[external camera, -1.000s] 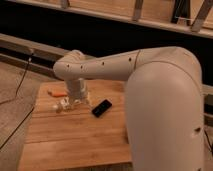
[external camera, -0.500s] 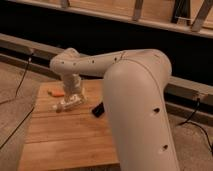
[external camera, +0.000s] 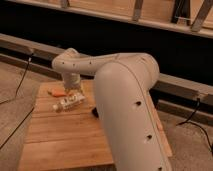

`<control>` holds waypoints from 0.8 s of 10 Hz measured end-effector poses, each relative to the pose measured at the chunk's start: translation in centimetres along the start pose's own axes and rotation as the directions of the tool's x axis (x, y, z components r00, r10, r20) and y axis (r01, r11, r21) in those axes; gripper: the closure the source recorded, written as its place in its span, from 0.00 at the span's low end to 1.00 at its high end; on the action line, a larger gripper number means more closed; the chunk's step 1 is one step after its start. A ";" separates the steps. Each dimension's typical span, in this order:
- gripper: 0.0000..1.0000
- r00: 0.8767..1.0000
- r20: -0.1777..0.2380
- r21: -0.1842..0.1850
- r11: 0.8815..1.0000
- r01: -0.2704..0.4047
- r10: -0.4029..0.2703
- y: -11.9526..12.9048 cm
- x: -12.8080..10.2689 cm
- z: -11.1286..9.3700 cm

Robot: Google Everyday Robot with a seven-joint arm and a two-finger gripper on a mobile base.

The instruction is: Stand the bottle upright

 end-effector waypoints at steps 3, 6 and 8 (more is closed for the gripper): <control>0.35 0.995 0.052 -0.028 0.996 0.081 -0.080 0.4 -2.4 1.1; 0.35 0.986 0.095 -0.068 0.988 0.140 -0.134 0.6 -4.0 2.4; 0.35 0.980 0.119 -0.097 0.980 0.173 -0.161 0.7 -4.9 3.3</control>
